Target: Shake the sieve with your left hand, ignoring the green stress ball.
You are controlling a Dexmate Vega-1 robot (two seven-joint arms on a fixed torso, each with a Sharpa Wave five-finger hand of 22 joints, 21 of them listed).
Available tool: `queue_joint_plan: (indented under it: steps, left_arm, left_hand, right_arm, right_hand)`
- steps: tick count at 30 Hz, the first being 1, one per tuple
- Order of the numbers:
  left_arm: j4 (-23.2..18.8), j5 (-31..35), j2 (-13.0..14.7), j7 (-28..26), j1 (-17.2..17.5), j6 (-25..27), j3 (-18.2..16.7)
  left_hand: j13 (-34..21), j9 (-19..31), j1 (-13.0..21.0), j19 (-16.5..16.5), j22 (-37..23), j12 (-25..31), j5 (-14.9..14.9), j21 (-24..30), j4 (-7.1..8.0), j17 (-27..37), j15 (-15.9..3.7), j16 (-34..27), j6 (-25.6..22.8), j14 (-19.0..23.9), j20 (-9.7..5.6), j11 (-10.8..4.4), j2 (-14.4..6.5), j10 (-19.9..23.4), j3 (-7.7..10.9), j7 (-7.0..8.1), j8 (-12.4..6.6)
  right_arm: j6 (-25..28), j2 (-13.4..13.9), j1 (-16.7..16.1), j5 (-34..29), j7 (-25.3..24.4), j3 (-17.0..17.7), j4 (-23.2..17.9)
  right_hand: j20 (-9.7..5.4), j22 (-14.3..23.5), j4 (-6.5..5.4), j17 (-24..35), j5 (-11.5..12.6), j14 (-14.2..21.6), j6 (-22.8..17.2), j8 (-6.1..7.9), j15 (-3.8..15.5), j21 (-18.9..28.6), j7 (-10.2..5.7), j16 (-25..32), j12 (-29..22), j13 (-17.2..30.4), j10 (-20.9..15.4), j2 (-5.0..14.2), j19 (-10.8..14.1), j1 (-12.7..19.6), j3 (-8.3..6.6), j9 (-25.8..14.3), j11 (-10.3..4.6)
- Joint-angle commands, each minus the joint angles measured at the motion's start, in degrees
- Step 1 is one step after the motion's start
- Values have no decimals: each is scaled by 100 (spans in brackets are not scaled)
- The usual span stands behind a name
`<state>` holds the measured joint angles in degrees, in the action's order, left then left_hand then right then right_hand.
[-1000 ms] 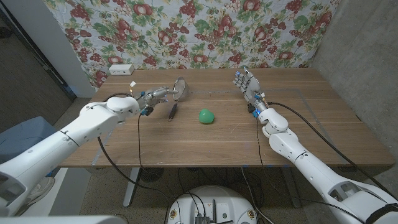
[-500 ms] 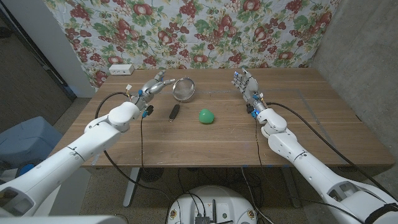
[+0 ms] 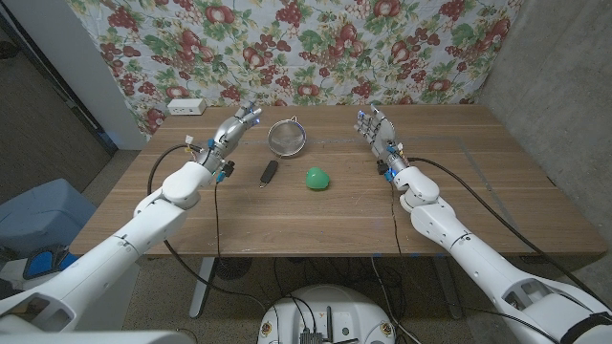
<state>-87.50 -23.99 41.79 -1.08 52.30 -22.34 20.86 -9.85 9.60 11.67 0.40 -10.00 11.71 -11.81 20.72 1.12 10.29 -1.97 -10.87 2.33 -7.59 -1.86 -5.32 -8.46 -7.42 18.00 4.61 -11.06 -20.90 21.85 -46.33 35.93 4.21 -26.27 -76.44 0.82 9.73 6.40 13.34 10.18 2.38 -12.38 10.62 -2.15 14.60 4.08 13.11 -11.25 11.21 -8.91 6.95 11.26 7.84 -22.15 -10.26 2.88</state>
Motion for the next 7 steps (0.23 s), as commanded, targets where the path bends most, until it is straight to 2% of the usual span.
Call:
queue_joint_plan:
  steps: [1, 4, 7]
  left_arm:
    - [715, -608, -420, 850, -104, -1001, -100]
    - [717, -651, -474, 851, -57, -1116, -155]
    - [703, -679, -469, 886, -32, -1108, -176]
  left_hand:
    - [-11, 12, -373, 184, -11, 3, -182, -30, 407, 2, -368, -44, -158, 143, -365, 15, -286, 131, 111, -20, 21]
    - [-8, 11, -436, 251, -4, 0, -273, -44, 551, -6, -403, -42, -200, 209, -417, 22, -342, 192, 234, -16, 31]
    - [-7, 10, -456, 293, 1, 0, -325, -52, 616, -12, -434, -37, -236, 246, -419, 17, -341, 235, 313, 5, 32]
  right_arm:
    - [10, 42, -102, -54, -32, -43, -111]
    - [-39, 53, -169, -67, -71, -29, -182]
    - [-27, 147, -323, -176, -278, 6, -448]
  right_hand:
    - [-40, 16, -39, 15, -13, 96, -54, 38, 20, -18, 18, 38, -37, 12, -58, 54, 62, -72, 13, -9, 21]
    - [-48, 17, -45, 16, -14, 116, -92, 51, 44, -19, 30, 45, -41, 12, -72, 39, 89, -91, 24, -10, 10]
    - [-54, 17, -49, 15, -13, 132, -112, 56, 67, -17, 29, 49, -49, 12, -97, 33, 126, -104, 30, -10, 4]
